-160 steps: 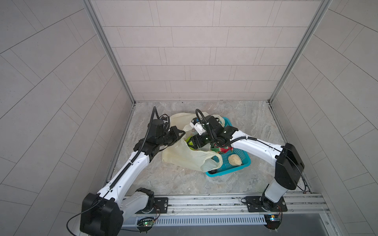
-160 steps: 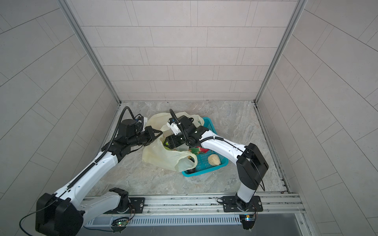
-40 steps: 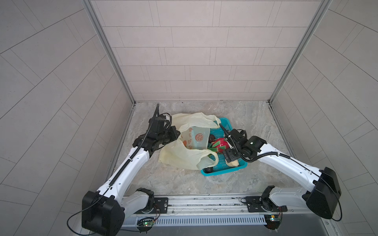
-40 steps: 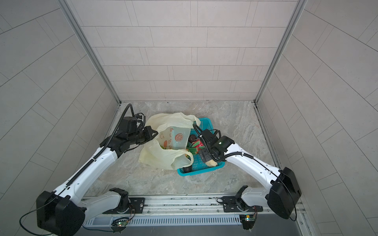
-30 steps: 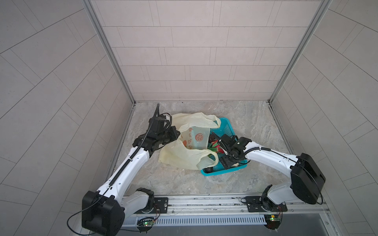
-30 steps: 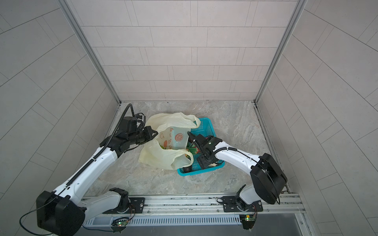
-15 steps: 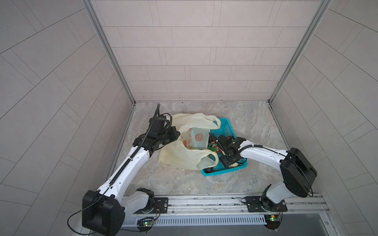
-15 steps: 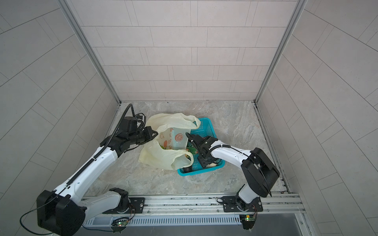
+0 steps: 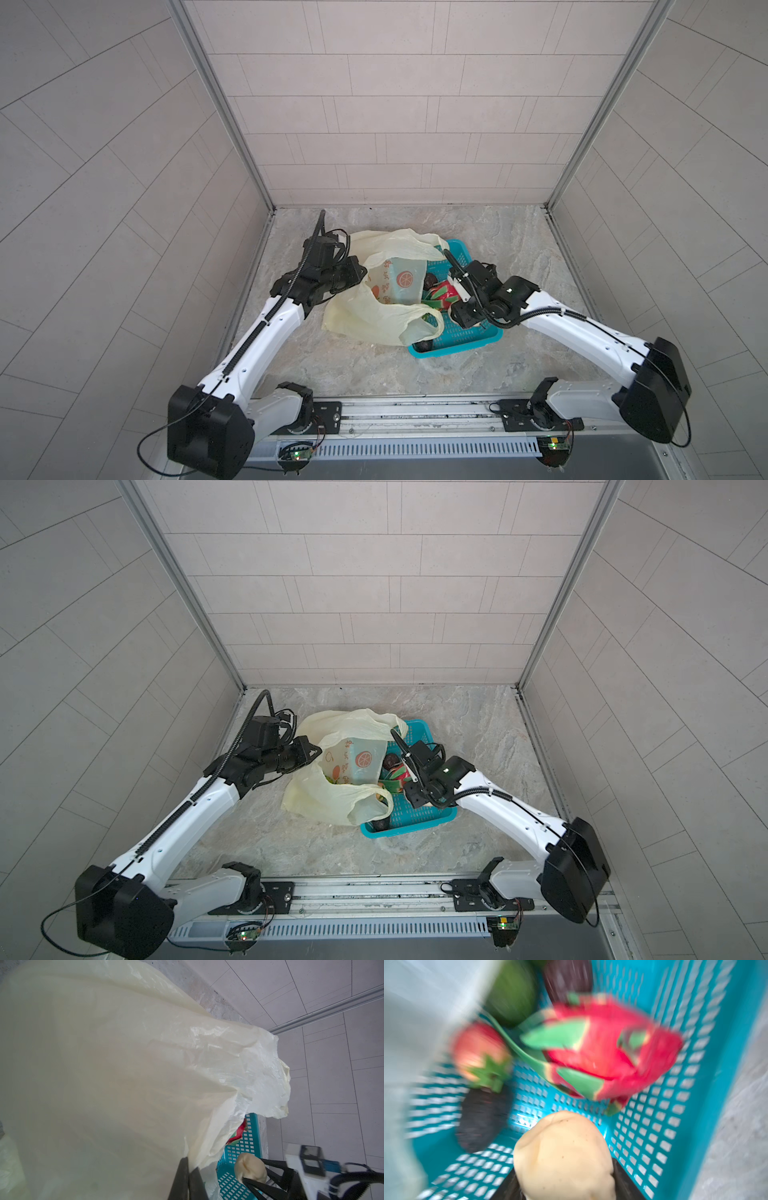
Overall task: Place the fruits into the plastic bag
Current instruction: Pick up the fruit from the bin, then place the fruit in the plastic bag.
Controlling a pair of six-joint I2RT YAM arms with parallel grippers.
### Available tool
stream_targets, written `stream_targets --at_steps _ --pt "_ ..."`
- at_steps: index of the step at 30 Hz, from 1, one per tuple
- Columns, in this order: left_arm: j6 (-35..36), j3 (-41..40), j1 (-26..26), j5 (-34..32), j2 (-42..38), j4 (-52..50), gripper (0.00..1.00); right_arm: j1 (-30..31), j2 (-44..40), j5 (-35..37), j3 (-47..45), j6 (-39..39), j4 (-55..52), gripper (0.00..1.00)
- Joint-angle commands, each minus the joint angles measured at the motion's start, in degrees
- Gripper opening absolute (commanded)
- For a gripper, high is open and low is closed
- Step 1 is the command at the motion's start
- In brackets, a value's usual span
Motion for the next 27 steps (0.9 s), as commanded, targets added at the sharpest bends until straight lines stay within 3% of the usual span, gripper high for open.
stream_targets --at_steps 1,5,17,27 --pt "0.63 2.02 -0.38 2.01 -0.48 -0.61 0.0 0.07 -3.05 -4.8 2.78 -2.48 5.37 0.42" --pt "-0.67 2.04 -0.3 3.1 -1.8 -0.7 0.0 0.78 1.92 -11.54 8.17 -2.6 10.81 0.42" --pt "-3.86 0.35 -0.3 1.06 -5.7 -0.87 0.0 7.21 26.96 -20.12 28.04 -1.28 18.8 0.42" --pt "-5.23 -1.74 -0.3 -1.05 -7.48 1.05 0.0 8.67 36.49 -26.42 25.59 7.18 26.45 0.47"
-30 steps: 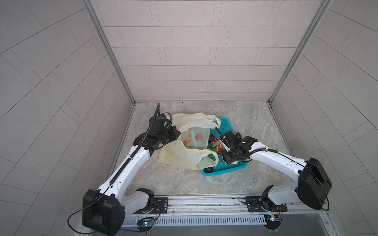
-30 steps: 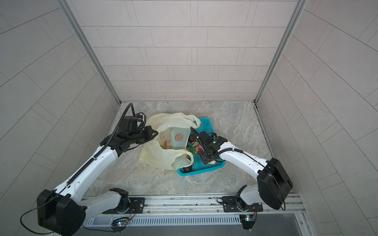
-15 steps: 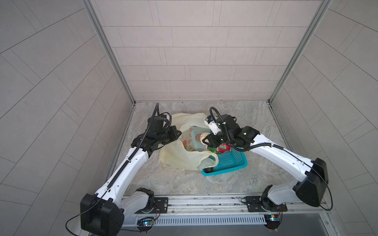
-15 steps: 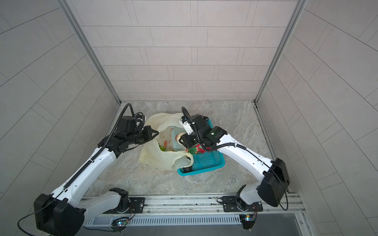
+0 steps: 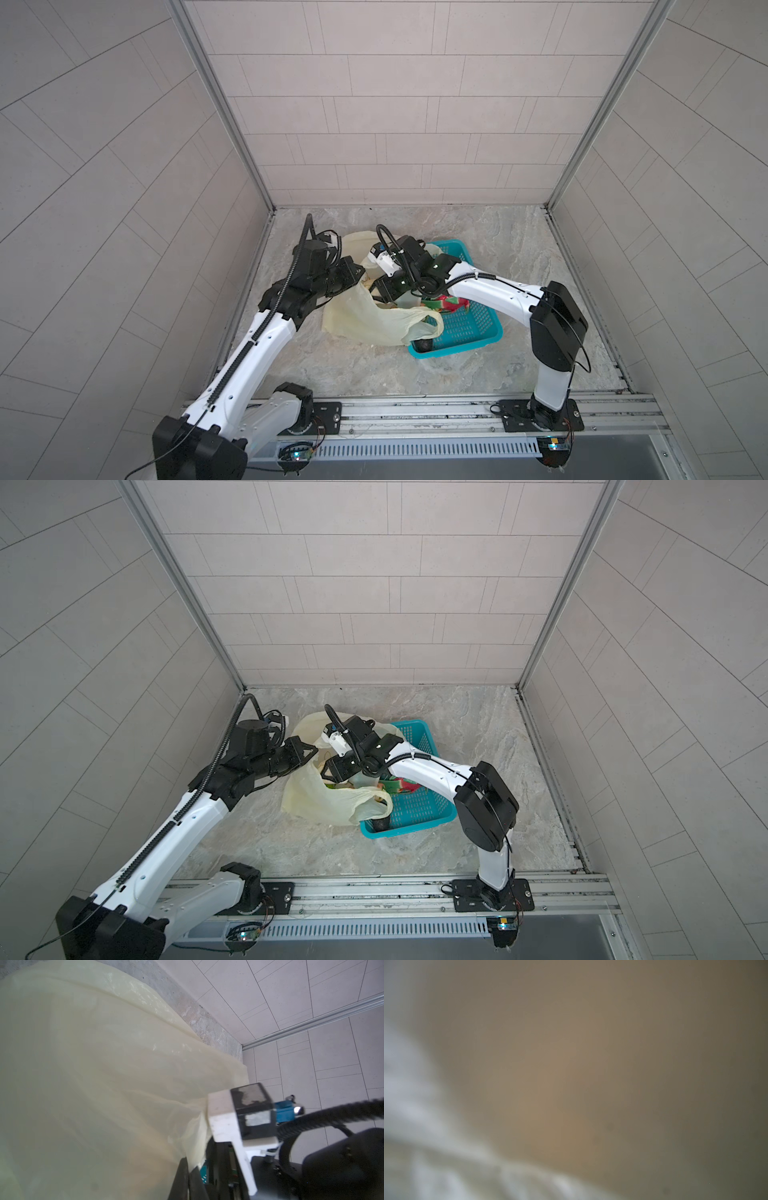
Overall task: Place the fruits into the plastic bag
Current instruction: Place the fruit in the plastic bag.
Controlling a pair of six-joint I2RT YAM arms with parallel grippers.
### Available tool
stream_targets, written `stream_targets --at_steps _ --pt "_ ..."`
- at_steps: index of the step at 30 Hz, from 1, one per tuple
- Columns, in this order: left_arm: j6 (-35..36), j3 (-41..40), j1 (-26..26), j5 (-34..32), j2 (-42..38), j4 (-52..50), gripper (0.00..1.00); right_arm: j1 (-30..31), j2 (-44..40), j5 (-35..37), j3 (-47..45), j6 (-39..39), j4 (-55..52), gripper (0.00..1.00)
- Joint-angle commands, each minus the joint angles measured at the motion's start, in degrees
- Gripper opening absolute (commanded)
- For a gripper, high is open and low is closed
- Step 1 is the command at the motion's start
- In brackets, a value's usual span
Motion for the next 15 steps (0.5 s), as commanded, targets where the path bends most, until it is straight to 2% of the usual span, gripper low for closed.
stream_targets --at_steps 1,4,9,15 --pt "-0.34 -0.69 -0.3 -1.0 -1.02 1.01 0.0 0.39 1.05 -2.31 -1.37 3.31 2.61 0.53" --pt "0.24 -0.35 -0.35 -1.27 -1.14 0.29 0.0 0.39 0.28 0.62 -2.57 3.23 2.02 0.72" --pt "0.94 -0.15 -0.32 -1.11 -0.94 -0.7 0.0 -0.11 -4.08 4.45 -4.93 0.74 1.65 0.97" --pt "2.72 0.7 -0.3 -1.21 -0.49 -2.53 0.0 -1.49 -10.98 6.82 -8.65 -1.6 0.41 0.99"
